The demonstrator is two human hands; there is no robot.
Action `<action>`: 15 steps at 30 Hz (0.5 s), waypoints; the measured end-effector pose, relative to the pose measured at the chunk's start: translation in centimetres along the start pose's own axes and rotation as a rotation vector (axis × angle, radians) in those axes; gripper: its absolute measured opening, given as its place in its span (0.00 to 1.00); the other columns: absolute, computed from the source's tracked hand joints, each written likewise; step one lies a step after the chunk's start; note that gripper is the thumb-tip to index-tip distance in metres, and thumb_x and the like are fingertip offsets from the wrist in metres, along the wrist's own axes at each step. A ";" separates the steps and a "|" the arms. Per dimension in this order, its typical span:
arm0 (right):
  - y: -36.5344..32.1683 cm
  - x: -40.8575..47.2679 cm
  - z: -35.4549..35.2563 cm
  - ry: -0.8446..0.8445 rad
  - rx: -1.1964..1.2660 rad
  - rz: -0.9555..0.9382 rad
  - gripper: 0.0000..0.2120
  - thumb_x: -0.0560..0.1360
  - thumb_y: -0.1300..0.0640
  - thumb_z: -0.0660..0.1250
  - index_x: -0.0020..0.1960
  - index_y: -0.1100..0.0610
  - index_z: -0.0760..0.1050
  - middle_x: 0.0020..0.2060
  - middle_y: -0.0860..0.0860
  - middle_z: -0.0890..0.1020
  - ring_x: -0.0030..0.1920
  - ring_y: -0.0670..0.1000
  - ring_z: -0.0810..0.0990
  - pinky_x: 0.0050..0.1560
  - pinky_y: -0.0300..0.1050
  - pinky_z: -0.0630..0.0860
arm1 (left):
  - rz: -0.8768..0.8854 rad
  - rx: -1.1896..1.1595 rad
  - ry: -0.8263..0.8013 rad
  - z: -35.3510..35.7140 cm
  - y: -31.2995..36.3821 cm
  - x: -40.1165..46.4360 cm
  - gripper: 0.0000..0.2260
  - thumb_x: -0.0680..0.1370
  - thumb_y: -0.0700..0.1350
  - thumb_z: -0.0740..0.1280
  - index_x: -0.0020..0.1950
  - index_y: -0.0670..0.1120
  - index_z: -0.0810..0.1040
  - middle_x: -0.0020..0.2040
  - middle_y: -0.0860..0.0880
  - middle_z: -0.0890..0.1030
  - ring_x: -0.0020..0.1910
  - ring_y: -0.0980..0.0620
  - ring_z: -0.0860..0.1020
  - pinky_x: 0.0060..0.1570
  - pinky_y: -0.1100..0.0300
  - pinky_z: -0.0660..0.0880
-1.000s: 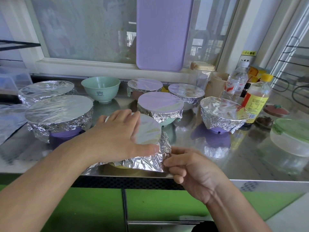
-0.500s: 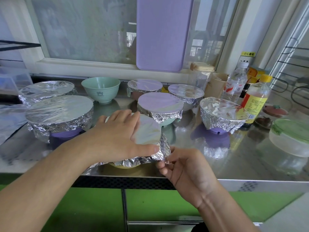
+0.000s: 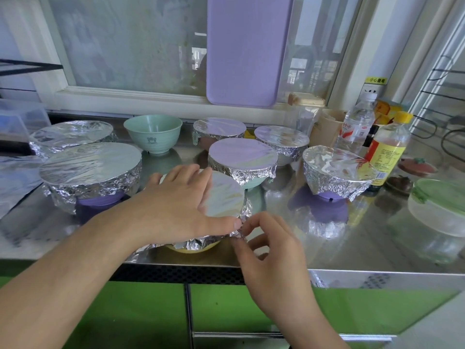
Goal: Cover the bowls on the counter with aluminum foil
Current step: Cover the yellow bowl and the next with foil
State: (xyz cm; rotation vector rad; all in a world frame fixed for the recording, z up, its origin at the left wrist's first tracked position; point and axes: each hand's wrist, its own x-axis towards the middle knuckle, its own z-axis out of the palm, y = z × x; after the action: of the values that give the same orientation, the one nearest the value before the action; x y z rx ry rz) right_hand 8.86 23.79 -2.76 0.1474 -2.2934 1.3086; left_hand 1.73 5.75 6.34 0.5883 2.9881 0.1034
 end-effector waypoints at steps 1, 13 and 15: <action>0.0 0.0 0.1 0.022 -0.067 -0.057 0.09 0.77 0.54 0.75 0.46 0.46 0.75 0.51 0.41 0.77 0.40 0.48 0.81 0.37 0.39 0.76 | -0.001 -0.002 -0.003 0.0 0.0 0.0 0.52 0.61 0.85 0.47 0.77 0.55 0.55 0.76 0.58 0.56 0.79 0.58 0.50 0.75 0.47 0.53; -0.1 0.2 3.0 0.098 -0.220 -0.078 0.06 0.72 0.55 0.64 0.40 0.51 0.67 0.25 0.48 0.69 0.29 0.53 0.66 0.29 0.53 0.68 | -0.001 0.004 0.007 0.0 0.0 -0.1 0.51 0.62 0.84 0.46 0.77 0.55 0.53 0.79 0.57 0.53 0.80 0.57 0.48 0.76 0.46 0.52; -0.2 0.2 3.3 0.109 -0.192 -0.063 0.06 0.73 0.56 0.64 0.40 0.51 0.68 0.26 0.48 0.71 0.29 0.52 0.67 0.29 0.50 0.66 | -0.002 0.002 0.017 0.1 -0.1 -0.1 0.51 0.62 0.84 0.46 0.76 0.54 0.55 0.78 0.57 0.55 0.79 0.57 0.49 0.75 0.47 0.53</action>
State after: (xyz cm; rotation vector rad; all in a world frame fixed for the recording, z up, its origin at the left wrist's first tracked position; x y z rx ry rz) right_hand 7.61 20.93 -3.89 0.0806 -2.2869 1.0324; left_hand 1.79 5.67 6.23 0.5883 3.0054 0.1057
